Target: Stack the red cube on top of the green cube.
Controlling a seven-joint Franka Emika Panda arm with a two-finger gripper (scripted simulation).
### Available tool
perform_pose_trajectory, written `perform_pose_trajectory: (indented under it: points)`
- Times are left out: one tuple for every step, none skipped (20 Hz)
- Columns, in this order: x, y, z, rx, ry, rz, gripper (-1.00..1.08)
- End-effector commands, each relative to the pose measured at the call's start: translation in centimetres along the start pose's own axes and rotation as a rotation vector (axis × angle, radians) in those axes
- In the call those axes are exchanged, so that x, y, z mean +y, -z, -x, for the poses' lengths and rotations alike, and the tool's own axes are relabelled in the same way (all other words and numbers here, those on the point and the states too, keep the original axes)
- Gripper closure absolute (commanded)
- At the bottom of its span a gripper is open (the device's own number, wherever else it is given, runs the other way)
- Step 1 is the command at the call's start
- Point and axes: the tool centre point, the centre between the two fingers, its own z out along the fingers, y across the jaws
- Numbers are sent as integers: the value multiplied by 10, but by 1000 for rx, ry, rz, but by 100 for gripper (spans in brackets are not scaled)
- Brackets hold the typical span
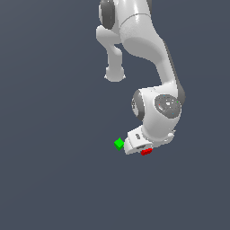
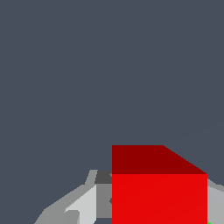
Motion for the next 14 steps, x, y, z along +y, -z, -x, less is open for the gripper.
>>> perform_pose_trajectory:
  points:
    - [0, 11, 0, -1, 0, 0, 108]
    - [0, 14, 0, -1, 0, 0, 108]
    - [0, 16, 0, -1, 0, 0, 108]
    - [0, 17, 0, -1, 0, 0, 108]
    - [0, 18, -1, -1, 0, 0, 108]
    - [0, 18, -1, -1, 0, 0, 108]
    - [0, 18, -1, -1, 0, 0, 108]
    - [0, 17, -1, 0, 0, 0, 108]
    - [0, 17, -1, 0, 0, 0, 108]
    - [1, 17, -1, 0, 0, 0, 108]
    - [1, 17, 0, 0, 0, 0, 108]
    - [2, 16, 1, 0, 0, 0, 108]
    - [3, 15, 2, 0, 0, 0, 108]
    - [5, 14, 4, 0, 0, 0, 108]
